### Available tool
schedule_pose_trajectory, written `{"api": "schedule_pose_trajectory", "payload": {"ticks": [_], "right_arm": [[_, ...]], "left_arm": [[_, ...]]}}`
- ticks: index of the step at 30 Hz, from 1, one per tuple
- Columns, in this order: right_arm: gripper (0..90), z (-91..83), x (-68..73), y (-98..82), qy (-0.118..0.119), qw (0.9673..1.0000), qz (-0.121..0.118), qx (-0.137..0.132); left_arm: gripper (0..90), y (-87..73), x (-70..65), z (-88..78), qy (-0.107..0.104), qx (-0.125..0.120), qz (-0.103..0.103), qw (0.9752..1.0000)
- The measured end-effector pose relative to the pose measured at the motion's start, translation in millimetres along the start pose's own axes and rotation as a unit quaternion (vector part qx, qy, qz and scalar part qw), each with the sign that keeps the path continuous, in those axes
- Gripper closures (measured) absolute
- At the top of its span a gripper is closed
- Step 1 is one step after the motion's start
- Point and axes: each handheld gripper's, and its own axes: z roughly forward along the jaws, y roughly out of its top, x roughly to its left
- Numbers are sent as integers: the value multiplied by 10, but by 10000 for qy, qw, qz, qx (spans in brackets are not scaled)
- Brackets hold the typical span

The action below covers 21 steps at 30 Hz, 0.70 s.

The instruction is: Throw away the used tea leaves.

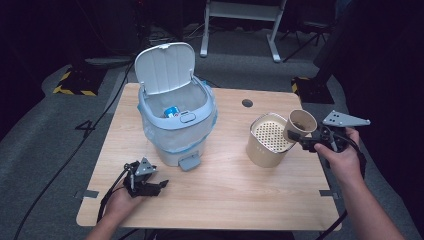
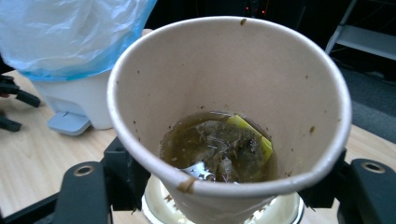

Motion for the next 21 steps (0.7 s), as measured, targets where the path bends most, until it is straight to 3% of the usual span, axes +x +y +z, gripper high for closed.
{"api": "schedule_pose_trajectory", "payload": {"ticks": [3, 12, 19, 20, 21], "right_arm": [[316, 28, -36, 26, -19, 10000, -13, -5], [316, 234, -173, 46, -514, 9979, -210, 342], [319, 350, -162, 26, -1031, 9882, -880, 706], [319, 350, -162, 26, -1031, 9882, -880, 706], [321, 368, -151, 24, -1184, 9827, -1170, 808]], "left_arm": [[282, -1, 1, -2, -5, 3, 5, 10000], [281, 4, -3, 5, 17, 6, -37, 10000], [281, 7, -5, 8, 37, 3, -52, 10000], [281, 7, -5, 8, 37, 3, -52, 10000], [281, 7, -6, 8, 36, 4, -54, 10000]]}}
